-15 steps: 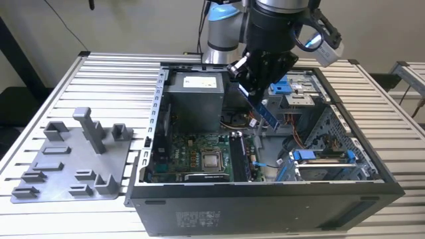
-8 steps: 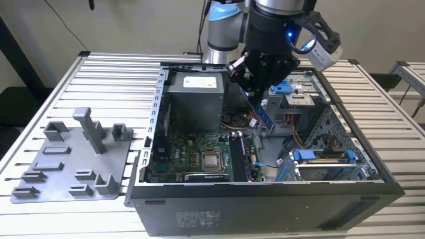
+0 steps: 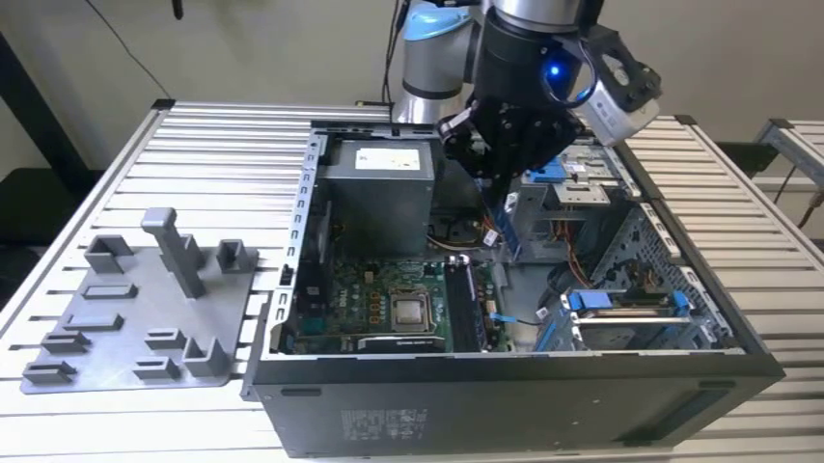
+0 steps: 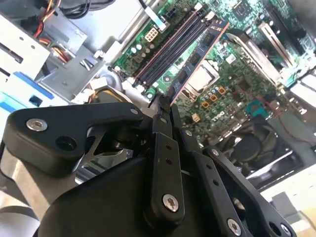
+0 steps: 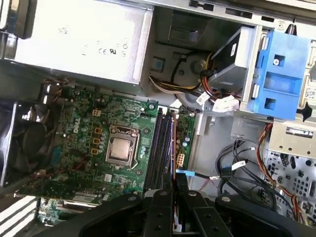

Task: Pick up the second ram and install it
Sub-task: 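Insert the second ram into the second slot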

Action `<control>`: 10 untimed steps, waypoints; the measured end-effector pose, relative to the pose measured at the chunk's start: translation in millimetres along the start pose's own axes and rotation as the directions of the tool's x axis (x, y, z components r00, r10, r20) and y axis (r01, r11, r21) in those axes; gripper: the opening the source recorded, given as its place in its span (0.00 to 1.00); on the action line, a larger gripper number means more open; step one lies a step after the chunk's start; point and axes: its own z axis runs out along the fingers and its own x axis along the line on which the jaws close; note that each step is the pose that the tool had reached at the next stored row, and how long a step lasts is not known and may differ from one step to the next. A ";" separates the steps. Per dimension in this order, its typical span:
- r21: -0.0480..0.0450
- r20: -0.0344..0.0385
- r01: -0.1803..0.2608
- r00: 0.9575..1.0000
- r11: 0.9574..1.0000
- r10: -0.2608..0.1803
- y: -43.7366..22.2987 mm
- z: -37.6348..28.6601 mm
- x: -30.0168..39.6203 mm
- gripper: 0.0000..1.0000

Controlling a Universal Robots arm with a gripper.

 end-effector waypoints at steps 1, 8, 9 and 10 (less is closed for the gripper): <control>0.000 0.001 -0.017 1.000 1.000 0.017 0.0 0.3 0.0 0.14; 0.003 0.003 -0.114 0.993 0.993 0.114 -0.1 2.0 0.1 0.14; 0.003 0.004 -0.122 0.993 0.993 0.122 0.0 2.2 0.1 0.14; 0.003 0.004 -0.126 0.992 0.992 0.126 0.0 2.3 0.1 0.14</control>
